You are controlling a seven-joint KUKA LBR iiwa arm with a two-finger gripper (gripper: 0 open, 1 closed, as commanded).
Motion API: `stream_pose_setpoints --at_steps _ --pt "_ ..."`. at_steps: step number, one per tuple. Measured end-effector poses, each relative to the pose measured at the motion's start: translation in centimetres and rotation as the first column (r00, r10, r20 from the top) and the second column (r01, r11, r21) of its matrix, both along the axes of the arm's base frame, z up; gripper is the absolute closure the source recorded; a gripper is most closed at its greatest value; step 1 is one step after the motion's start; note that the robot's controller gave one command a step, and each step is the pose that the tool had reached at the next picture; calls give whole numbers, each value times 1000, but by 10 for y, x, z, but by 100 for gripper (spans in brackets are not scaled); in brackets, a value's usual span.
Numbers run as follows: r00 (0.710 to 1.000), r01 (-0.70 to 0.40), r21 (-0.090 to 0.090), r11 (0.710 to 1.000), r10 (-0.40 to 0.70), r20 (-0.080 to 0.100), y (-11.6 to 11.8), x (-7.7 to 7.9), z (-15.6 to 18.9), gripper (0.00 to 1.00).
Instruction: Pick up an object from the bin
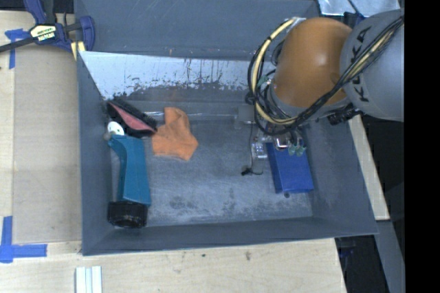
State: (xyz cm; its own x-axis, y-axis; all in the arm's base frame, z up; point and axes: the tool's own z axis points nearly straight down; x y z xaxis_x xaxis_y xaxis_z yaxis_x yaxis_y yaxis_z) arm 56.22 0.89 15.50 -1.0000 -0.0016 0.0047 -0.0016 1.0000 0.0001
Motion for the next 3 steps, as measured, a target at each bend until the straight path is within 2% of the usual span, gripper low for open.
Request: stream_pose_setpoints --at_steps 1,2,3 --pt "1000 0 0 1000 0 8 0 1 5 0" --pt "1000 10 -2 1000 -10 15 37 20 -16 0" --pt "1000 27 5 1000 -27 6 69 42 -34 0"
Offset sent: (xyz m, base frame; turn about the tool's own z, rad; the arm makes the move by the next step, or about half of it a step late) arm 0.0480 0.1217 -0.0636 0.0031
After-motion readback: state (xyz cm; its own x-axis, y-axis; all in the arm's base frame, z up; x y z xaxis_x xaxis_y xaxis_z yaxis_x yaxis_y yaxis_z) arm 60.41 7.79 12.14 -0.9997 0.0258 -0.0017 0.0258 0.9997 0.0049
